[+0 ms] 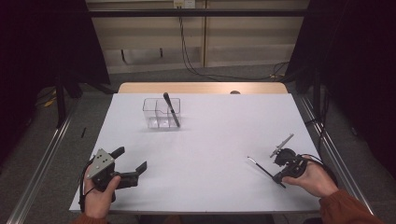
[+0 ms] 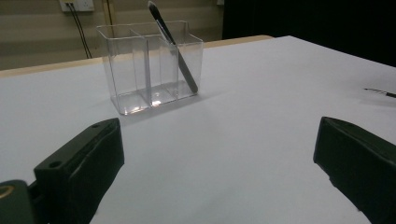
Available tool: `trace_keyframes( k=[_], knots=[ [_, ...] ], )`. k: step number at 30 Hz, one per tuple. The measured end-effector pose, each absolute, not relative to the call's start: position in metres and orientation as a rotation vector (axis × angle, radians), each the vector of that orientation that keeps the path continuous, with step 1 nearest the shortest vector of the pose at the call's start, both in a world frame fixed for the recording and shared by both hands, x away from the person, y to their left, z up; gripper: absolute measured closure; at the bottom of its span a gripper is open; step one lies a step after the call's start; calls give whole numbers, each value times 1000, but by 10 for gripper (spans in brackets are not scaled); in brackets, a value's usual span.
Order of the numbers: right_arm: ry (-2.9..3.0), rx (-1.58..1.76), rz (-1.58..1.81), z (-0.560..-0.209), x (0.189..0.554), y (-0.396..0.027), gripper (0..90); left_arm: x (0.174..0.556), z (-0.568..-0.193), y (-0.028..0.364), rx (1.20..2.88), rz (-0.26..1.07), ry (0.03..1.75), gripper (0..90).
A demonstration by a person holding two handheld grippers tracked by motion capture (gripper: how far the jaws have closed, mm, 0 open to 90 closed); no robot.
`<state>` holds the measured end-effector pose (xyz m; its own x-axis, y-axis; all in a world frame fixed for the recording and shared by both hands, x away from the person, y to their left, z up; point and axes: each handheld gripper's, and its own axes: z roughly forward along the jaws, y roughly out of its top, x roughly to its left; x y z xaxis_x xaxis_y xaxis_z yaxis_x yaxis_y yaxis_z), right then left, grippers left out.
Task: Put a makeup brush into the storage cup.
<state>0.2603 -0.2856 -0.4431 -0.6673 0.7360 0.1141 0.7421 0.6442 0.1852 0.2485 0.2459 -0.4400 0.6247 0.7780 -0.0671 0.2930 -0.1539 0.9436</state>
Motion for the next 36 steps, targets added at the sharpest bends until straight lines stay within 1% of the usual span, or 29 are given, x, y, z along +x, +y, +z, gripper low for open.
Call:
trace_keyframes(
  k=[13,21,30,36],
  knots=[
    [-2827,-1298,-603,-435,257,-285,872,248,-440,246,1723,540,885,16],
    [-2734,-1377,-764,-443,259,-290,872,248,-440,246,1719,540,888,16],
    [-2793,-1334,-969,-435,257,-288,871,248,-440,246,1719,539,891,16],
    [-2801,-1341,-1090,-438,254,-287,871,248,-440,246,1718,540,893,16]
  ],
)
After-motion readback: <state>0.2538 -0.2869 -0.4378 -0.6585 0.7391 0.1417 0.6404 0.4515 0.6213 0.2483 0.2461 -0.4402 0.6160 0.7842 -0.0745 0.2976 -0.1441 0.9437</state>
